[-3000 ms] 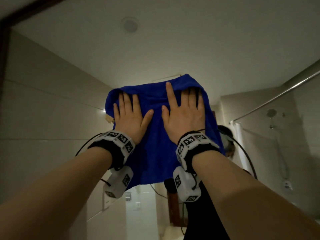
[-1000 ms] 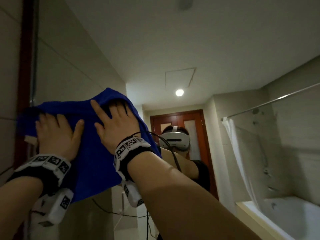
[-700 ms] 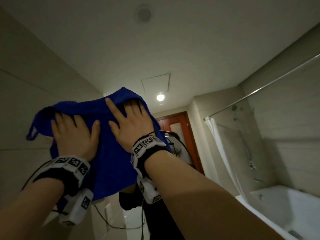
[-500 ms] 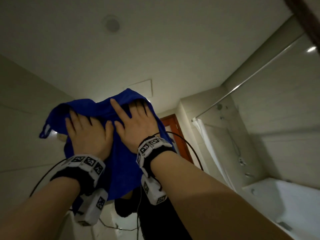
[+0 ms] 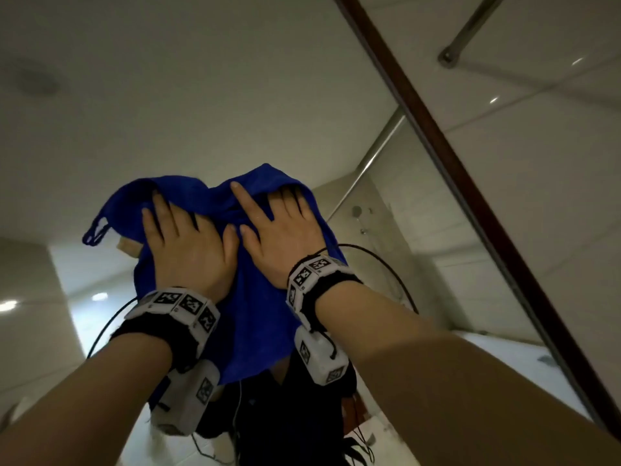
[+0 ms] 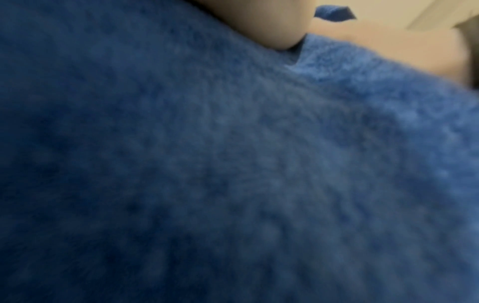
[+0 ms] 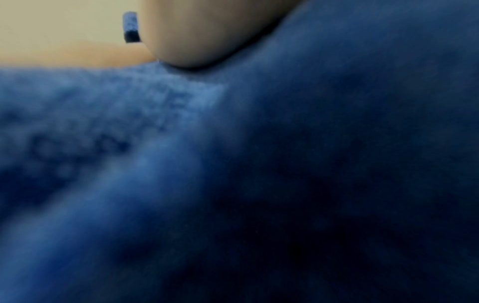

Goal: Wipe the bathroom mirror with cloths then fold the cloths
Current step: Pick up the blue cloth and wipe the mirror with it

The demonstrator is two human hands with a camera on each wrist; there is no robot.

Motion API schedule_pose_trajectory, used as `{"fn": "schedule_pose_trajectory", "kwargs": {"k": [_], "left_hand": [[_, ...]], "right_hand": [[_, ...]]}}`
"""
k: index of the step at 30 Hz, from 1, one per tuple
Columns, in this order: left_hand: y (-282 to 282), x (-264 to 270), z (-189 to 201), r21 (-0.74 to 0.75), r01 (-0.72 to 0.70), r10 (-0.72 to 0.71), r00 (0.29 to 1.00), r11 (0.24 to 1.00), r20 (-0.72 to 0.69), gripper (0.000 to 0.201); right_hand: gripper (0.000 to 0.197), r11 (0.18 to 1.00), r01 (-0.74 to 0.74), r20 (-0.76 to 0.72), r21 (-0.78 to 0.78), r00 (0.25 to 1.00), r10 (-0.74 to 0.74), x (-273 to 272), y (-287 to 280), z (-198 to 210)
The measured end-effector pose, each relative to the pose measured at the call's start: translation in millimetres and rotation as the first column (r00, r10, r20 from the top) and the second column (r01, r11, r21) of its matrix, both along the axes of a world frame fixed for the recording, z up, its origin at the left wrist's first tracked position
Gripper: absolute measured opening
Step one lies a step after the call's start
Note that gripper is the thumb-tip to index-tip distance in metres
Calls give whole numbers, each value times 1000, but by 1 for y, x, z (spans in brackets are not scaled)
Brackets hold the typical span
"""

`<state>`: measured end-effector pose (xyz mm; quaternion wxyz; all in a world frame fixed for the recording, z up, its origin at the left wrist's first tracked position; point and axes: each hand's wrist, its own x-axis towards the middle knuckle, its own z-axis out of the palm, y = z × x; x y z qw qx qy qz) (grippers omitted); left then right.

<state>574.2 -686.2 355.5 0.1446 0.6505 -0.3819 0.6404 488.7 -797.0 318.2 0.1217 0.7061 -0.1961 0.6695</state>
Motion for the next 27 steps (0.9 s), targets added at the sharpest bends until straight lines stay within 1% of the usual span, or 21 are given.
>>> {"fn": "schedule_pose_trajectory", "kwargs": {"k": [3,7,9,11,14,18,20,22,25,27], "left_hand": [[-67,-55,7,19,26,-26,1000,999,13,76],[-147,-119,4,59,37,-41,997,998,61,77],[-182,-148,0,71,44,-49,996,997,69,74],[-205,-163,-5,63,39,-43,998,997,53,66],[-210,-167,-7,64,30,-32,999,998,33,62],[-204,-163,-11,77,44,-49,997,996,60,59],[-198,-162,-24,122,46,-56,995,991,82,61],[-185,-155,-43,204,47,-73,990,978,119,62],[-167,-141,-70,303,60,-110,983,951,150,62],[-154,-130,-82,337,75,-132,980,939,150,61]], "right_hand": [[62,998,35,23,44,999,-36,-56,-66,5],[62,990,87,84,111,992,-96,-125,-155,-3],[61,992,108,60,71,992,-112,-147,-183,-10],[60,993,119,44,7,992,-120,-150,-193,-14],[59,996,85,89,3,992,-85,-146,-194,-14],[59,994,110,68,22,991,-111,-145,-192,-19],[59,992,121,64,39,990,-124,-145,-188,-35],[60,989,129,65,67,989,-134,-141,-179,-62],[61,974,128,73,185,987,-143,-132,-157,-100],[63,956,116,82,270,986,-143,-121,-141,-109]]}}
